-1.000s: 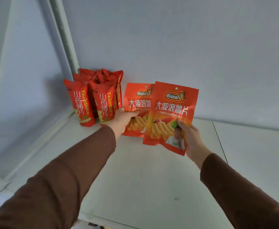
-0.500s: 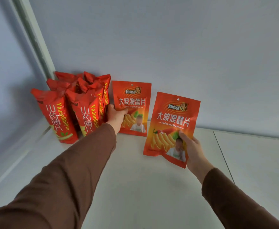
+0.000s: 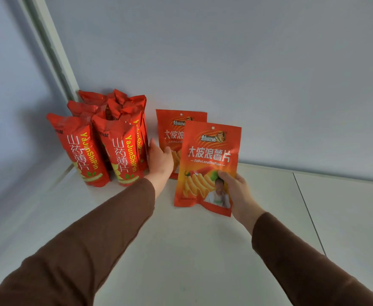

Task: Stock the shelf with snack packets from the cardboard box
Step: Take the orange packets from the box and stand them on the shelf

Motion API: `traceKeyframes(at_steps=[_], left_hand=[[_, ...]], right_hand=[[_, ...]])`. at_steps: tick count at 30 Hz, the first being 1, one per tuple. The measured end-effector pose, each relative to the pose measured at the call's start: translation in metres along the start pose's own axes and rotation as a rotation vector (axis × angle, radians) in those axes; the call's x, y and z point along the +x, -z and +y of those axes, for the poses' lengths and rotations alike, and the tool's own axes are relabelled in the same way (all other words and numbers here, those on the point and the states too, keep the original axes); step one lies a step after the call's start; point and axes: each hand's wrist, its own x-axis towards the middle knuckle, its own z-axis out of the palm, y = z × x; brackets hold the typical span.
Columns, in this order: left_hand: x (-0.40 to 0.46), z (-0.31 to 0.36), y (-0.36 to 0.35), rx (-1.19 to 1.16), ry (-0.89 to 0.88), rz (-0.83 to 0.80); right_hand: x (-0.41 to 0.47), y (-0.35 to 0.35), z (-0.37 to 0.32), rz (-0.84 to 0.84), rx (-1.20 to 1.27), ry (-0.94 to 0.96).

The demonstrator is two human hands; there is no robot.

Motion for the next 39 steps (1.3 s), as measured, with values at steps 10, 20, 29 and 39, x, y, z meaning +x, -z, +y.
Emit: traceKeyframes(at_steps=[10, 20, 29, 39], left_hand=[[-0.060, -0.022, 0.057, 0.293, -0.383, -0.205], [-0.066, -0.027, 0.073, 0.532, -0.566, -0.302], [-0.070, -0.023, 0.078, 0.652, -0.526, -0.365], [-0.087, -0.021, 0.087, 0.826, -0.544, -0.325]], right_hand=[[0.030, -0.074, 0.018, 0.080, -0.124, 0.052], [0.040, -0.083, 0.014, 0.103, -0.325, 0.123], [0.046, -0.085, 0.013, 0.171, -0.365, 0.164], [0.029, -0.054, 0.007, 0.238, -0.461, 0.253]])
